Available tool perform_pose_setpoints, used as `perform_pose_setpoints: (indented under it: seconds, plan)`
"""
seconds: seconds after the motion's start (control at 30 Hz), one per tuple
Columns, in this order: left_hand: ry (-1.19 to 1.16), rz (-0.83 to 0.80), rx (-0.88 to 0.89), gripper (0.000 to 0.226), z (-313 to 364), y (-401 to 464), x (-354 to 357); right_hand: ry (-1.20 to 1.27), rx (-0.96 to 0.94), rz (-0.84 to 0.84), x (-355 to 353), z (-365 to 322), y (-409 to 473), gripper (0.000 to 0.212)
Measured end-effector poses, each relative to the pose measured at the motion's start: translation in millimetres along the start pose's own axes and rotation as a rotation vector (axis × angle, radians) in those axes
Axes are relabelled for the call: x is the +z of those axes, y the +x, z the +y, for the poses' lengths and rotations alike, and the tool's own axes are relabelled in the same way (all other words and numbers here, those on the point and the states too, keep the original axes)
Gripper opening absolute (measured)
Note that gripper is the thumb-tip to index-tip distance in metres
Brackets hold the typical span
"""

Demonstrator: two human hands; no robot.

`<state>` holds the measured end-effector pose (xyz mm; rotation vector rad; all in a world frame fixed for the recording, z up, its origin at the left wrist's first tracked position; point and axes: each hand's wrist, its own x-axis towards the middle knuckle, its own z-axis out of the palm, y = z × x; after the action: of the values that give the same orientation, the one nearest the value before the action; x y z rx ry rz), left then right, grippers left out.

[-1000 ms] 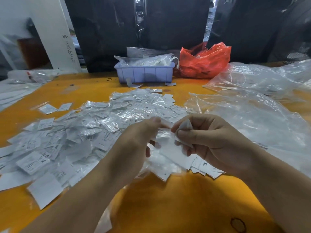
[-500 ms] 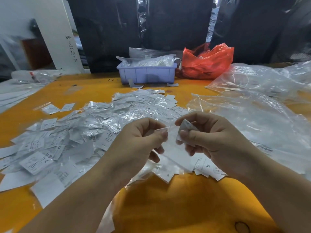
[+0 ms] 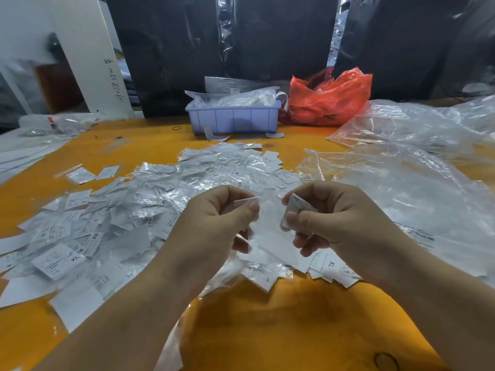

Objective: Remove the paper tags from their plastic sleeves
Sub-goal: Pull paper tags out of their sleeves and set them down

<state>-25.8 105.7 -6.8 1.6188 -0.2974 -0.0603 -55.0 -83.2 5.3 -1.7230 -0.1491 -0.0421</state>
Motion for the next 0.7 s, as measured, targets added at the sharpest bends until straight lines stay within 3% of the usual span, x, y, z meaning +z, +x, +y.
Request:
perform_pose_setpoints:
  seconds: [0.13,0.3,0.7]
  plan:
    - [-0.016,0.045,0.02,0.006,0.4,0.5,-2.1,0.027,0.009,0.051,-1.3,-0.5,-0.1,0.01]
    - [-0.004,0.125,0.048,0.006,-1.0,0.9,-2.9,0.04,0.026,0.01,1.7,-3.9,-3.3,0.032]
    - [0.05,0.15,0.117,0.009,0.6,-1.0,-1.3,0.038,0.056,-0.154,3.9,-6.0,-3.7,0.039]
